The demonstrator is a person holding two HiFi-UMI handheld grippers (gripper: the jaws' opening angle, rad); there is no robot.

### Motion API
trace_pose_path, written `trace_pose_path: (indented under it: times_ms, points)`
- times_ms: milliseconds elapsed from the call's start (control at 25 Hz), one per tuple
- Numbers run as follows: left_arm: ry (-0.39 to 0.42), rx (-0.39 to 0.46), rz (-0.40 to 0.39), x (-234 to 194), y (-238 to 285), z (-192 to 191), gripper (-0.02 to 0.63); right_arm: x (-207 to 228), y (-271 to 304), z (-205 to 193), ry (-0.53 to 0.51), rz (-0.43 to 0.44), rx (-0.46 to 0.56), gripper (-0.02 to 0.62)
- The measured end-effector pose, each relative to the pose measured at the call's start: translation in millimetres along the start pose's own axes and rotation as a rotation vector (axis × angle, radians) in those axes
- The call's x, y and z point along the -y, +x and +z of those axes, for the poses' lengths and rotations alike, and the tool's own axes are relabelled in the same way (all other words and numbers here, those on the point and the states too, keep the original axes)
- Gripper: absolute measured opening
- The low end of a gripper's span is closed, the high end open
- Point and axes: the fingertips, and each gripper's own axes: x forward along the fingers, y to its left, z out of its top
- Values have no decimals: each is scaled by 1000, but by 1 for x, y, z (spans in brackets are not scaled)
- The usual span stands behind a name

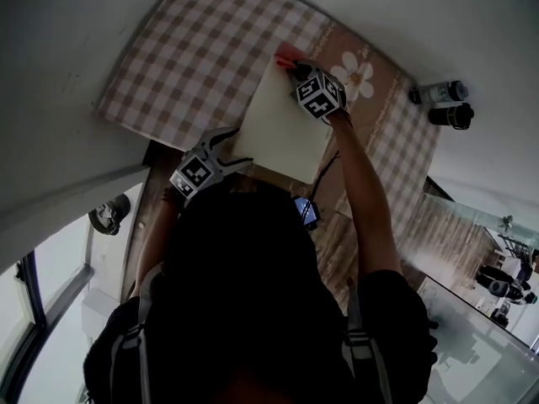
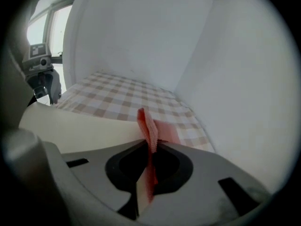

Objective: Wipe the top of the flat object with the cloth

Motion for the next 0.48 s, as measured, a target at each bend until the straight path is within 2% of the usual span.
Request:
trace_pose_path:
  times_ms: [120,240,400,480]
  points:
    - [-4,-4,-65,28,-26,-19,352,-32,-6,0,84,30,-2,17]
    - [30,-47,-106,63,-59,-48,353,-78,-22,6,79,47,-19,17]
    - [56,-73,-105,32,-28,-39,353,-45,-10,4,78,43,-26,17]
    - [43,-66,-116,36,-32,-42,356,-55,-12,5,105,49,-26,17]
